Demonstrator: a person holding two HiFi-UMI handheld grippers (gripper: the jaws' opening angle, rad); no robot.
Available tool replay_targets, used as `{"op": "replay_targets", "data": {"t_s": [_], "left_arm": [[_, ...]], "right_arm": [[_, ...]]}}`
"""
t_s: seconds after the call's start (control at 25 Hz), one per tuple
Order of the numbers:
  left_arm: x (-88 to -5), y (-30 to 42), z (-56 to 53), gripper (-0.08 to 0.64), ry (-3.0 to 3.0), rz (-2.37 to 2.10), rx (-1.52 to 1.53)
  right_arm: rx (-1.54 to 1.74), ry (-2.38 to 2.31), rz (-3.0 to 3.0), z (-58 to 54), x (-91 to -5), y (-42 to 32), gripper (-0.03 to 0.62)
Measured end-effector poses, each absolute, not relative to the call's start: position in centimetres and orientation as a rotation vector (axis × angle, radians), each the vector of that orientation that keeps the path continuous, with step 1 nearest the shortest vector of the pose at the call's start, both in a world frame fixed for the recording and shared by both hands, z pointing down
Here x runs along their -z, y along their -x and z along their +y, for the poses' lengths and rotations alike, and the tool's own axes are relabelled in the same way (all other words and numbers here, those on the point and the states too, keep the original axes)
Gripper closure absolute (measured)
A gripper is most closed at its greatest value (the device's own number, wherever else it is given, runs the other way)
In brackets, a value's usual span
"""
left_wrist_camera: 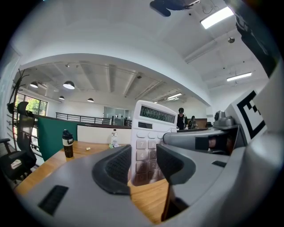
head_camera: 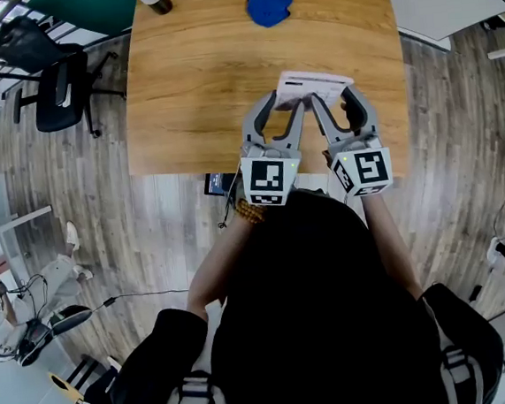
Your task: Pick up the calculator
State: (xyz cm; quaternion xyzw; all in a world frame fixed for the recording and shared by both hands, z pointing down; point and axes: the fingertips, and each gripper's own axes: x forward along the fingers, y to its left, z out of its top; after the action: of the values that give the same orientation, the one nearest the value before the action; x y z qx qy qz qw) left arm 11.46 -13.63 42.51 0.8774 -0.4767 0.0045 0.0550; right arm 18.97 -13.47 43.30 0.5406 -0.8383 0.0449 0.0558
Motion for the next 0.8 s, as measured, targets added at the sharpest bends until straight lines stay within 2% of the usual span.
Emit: {"op": "replay_targets", "data": {"t_s": [0.8], "left_arm": [[-44.1, -11.3, -12.1, 0.368, -2.65, -1.426, -0.076]], "right_arm": [[-0.231, -1.624, -2.515, -11.9, -45.2, -19.1, 0.364]]}}
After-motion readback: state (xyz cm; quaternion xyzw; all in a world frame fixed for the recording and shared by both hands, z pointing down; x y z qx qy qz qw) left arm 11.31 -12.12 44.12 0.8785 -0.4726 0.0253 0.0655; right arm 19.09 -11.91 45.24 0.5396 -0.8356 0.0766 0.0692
